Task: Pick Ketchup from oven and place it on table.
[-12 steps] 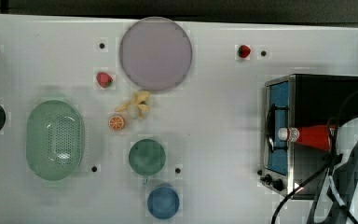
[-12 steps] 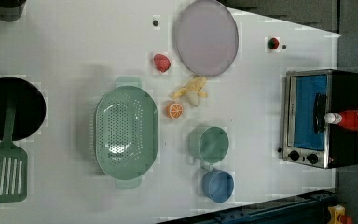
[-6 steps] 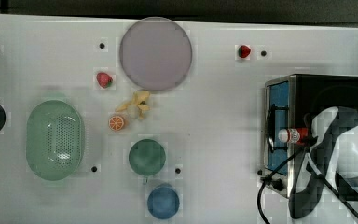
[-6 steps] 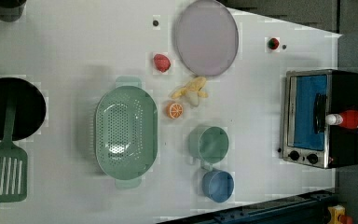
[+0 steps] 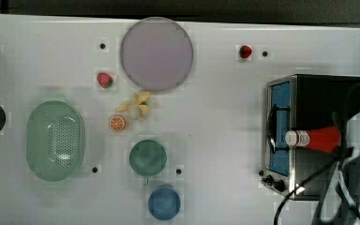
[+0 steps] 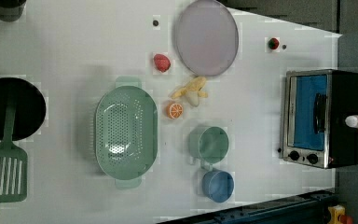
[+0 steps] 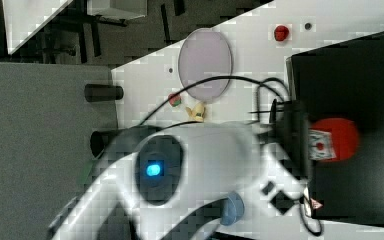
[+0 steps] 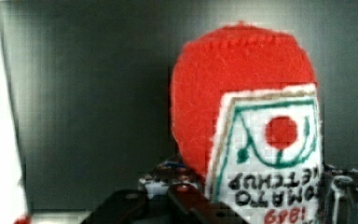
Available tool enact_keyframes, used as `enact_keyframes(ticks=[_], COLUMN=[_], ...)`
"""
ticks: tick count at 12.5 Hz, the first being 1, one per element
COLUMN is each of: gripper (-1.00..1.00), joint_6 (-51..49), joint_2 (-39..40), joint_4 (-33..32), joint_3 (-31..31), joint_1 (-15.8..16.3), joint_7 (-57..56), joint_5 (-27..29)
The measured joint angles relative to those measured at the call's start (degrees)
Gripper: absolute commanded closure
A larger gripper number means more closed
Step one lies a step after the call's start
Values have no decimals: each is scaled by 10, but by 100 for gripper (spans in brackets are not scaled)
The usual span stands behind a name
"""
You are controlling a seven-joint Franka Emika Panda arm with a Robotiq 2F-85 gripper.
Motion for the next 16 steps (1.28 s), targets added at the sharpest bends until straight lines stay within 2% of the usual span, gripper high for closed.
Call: enact_keyframes(ticks=[1,2,4,6,7,8,9,10,11,12,13,16], gripper=[-26,-26,-26,-26,-26,-26,-26,-26,-26,-26,-26,-26], joint_6=[-77,-105,-104,-92,-79,-77,-82,-71,-4,31,72,192], joint_2=[-45,-80,-123,-115,-111,-109,-88,-73,-52,-38,-25,-11], joint_4=[37,49,64,87,76,55,24,0,-55,-87,-162,-238], joint_3=[23,32,58,115,133,166,199,218,246,265,273,257], joint_1=[3,17,47,54,72,86,126,146,171,173,186,168], joint_7=[0,-1,-1,0,0,0,0,0,0,0,0,0], joint_5=[0,4,-24,-6,3,-19,-50,-67,-83,-92,-90,-116])
